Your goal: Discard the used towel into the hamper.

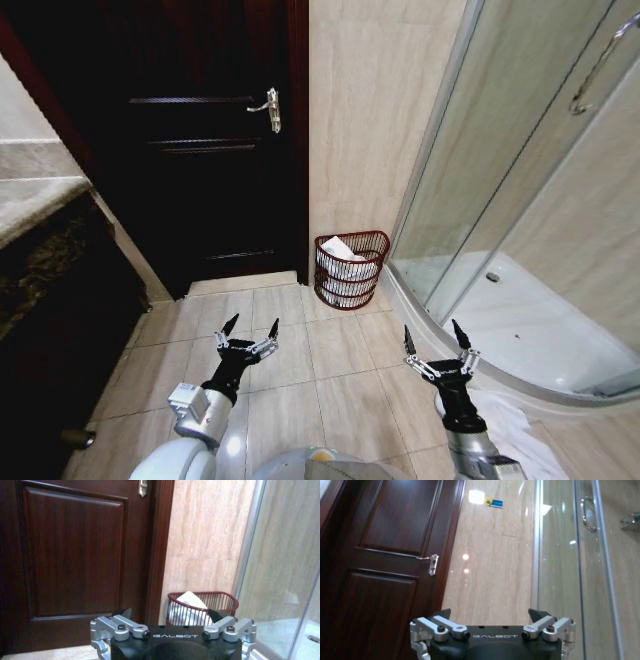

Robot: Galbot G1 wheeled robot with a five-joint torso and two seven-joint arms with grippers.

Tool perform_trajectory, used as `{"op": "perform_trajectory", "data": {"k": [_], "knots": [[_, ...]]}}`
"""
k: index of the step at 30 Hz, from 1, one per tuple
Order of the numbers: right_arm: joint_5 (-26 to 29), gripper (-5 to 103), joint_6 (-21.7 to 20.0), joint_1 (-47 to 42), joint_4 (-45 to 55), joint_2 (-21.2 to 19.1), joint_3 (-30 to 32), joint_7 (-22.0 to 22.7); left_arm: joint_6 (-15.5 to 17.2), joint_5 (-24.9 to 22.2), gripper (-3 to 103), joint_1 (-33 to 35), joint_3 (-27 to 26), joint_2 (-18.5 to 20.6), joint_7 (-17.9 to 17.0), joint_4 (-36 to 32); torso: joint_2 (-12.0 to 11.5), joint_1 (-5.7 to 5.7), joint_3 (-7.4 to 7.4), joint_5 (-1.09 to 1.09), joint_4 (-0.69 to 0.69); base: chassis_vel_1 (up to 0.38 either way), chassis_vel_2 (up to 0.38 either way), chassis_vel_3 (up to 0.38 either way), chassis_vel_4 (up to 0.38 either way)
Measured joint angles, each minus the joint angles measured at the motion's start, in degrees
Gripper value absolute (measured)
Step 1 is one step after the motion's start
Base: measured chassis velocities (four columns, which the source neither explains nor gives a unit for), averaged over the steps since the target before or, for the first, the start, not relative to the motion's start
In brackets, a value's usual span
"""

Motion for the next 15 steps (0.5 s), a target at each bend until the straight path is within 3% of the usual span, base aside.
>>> {"op": "perform_trajectory", "data": {"k": [15], "knots": [[0.0, 100, -0.2, 0.0, -0.4, 0.0, 0.1, 0.9, 0.0, 0.0, 100, 0.0, 0.0, 0.0, 0.0, 0.0, -3.3, -1.19, -2.12, 0.00, 0.00, -0.023, -0.024, -0.025, -0.022]]}}
